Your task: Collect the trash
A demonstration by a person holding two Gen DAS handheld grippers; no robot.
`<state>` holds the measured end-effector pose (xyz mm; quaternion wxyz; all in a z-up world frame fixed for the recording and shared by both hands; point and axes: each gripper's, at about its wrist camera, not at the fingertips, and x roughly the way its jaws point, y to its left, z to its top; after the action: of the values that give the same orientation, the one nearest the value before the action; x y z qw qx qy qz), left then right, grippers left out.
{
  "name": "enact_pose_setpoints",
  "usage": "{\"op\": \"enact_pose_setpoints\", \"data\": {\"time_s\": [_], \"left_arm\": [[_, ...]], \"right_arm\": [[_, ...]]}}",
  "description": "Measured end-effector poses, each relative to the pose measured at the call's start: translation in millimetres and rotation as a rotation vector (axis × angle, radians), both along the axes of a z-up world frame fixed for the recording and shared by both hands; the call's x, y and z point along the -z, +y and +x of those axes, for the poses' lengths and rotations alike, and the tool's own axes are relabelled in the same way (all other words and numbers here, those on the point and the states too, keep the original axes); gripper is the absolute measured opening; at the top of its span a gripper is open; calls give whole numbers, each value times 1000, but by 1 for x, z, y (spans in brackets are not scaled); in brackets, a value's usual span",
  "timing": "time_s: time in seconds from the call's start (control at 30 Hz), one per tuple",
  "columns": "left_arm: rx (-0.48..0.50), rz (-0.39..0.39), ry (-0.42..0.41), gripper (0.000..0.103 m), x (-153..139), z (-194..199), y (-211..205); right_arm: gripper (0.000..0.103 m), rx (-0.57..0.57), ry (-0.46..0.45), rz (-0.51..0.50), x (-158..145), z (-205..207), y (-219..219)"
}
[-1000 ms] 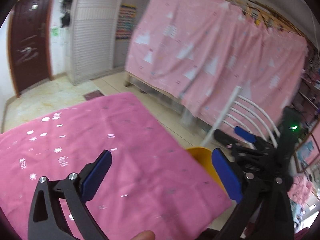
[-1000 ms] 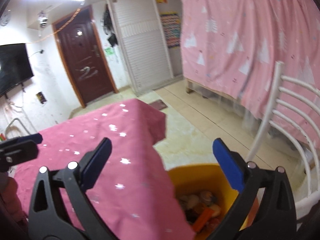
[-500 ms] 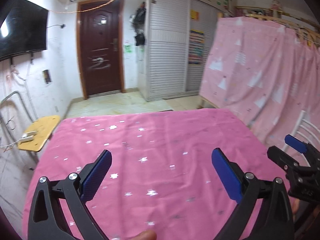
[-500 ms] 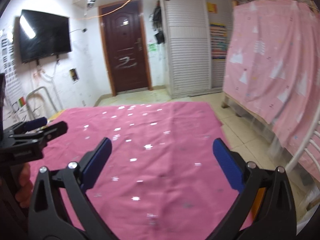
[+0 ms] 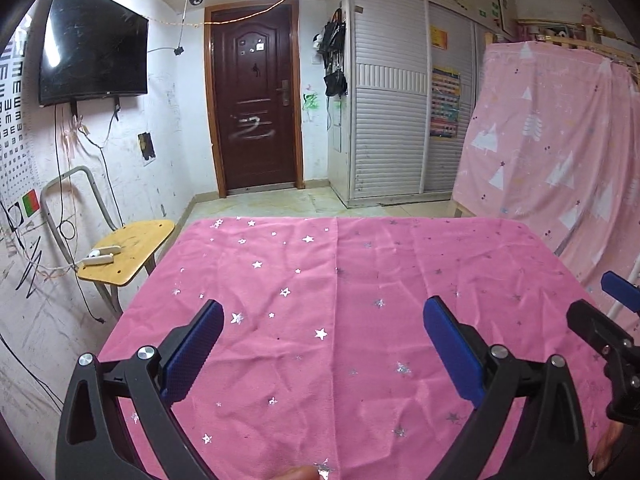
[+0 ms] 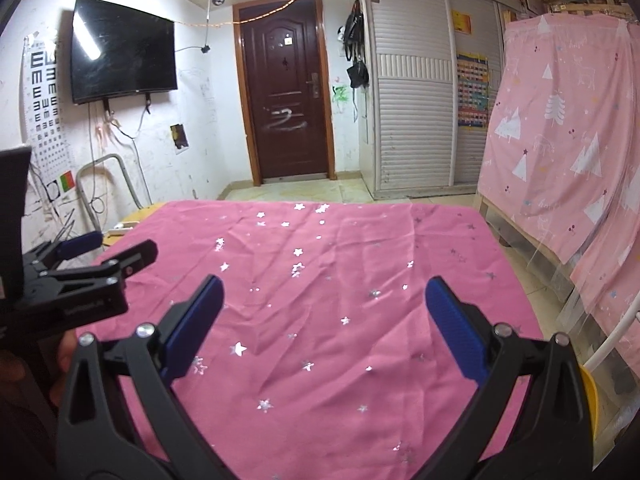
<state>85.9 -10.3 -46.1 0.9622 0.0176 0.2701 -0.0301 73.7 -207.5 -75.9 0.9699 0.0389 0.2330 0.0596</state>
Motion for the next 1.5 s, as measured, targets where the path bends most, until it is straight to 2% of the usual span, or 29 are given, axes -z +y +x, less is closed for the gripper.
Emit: {"op": "enact_pose_setpoints", "data": {"time_s": [0.5,1.5], "left_arm": [[-34,-11,4,92,4,0,9],[-24,-3,6,92,6,-2,9]], "right_arm": [[97,-3,-9,-6,1,-4,1],[97,5,-1,-8,-1,-5,4]]}}
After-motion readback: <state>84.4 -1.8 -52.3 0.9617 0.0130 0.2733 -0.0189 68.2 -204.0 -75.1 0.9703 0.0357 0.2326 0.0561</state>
